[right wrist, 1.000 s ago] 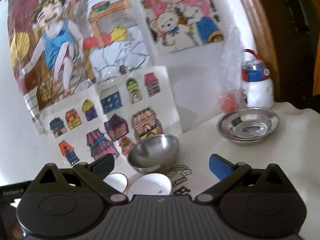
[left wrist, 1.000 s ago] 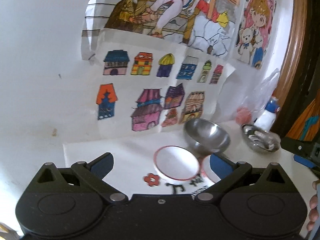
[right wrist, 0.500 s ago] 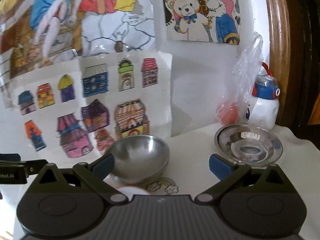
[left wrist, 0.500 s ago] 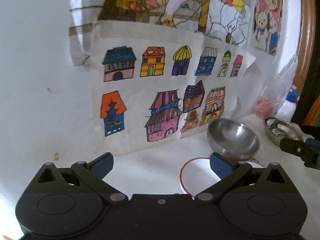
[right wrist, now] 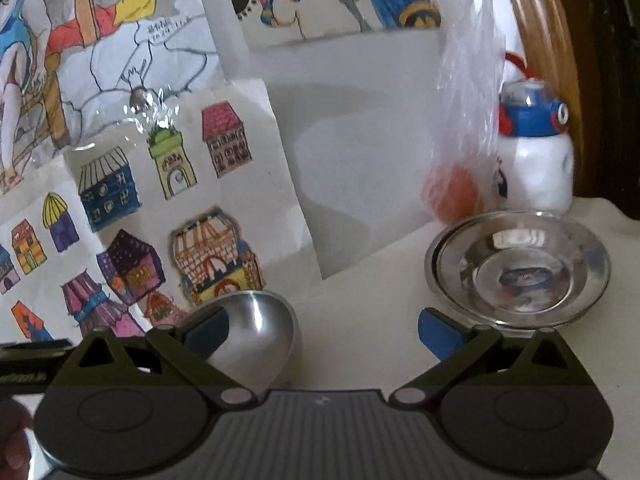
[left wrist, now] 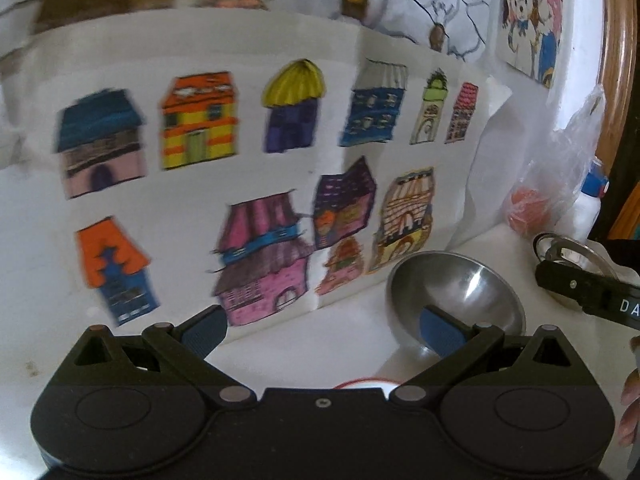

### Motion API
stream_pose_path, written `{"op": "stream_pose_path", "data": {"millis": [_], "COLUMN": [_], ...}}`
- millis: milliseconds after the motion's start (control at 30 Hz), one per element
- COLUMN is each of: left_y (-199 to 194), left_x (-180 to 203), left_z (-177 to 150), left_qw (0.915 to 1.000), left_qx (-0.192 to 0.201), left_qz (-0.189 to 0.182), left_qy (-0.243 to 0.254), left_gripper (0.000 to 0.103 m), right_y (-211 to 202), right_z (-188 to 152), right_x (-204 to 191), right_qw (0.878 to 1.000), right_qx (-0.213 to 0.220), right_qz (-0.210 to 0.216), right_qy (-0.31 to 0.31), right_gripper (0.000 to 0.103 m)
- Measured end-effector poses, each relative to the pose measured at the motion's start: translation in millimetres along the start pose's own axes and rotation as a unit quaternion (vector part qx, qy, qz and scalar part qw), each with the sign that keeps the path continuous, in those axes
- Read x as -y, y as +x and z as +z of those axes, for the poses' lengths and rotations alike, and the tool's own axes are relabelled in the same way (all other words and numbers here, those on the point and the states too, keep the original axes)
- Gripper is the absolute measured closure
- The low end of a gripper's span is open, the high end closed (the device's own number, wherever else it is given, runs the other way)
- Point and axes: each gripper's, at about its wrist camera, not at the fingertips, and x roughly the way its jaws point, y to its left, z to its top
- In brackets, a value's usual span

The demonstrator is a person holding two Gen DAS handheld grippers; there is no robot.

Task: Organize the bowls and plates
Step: 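Move both grippers toward the steel mixing bowl, then close both grippers on the steel mixing bowl rim and lift it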

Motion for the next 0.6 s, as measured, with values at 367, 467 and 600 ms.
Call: {"op": "stream_pose_path", "data": {"millis": [367, 467, 600], "left_y": [45.0, 52.8, 58.9], "left_x": [14.0, 16.8, 20.0], "left_z": [6.5, 7.9, 8.1], "left_qw": [0.9987, 0.9979, 0.9972], "left_qx": [-0.040, -0.051, -0.061], "left_qz": [-0.031, -0.039, -0.043], "left_qy": [-0.003, -0.004, -0.002], "left_gripper": [0.001, 0.001, 0.004], "right_y": [20.5, 28.2, 33.2], "right_z": [-12.8, -16.0, -18.9], "right_x": [3.2, 1.6, -0.5], "right_qw": [0.999, 0.999, 0.998], "right_qx": [-0.032, -0.050, -0.066], "right_qz": [0.002, -0.001, 0.005], "right_qy": [-0.004, -0.010, -0.015], "right_gripper": [0.006, 0.013, 0.018]}}
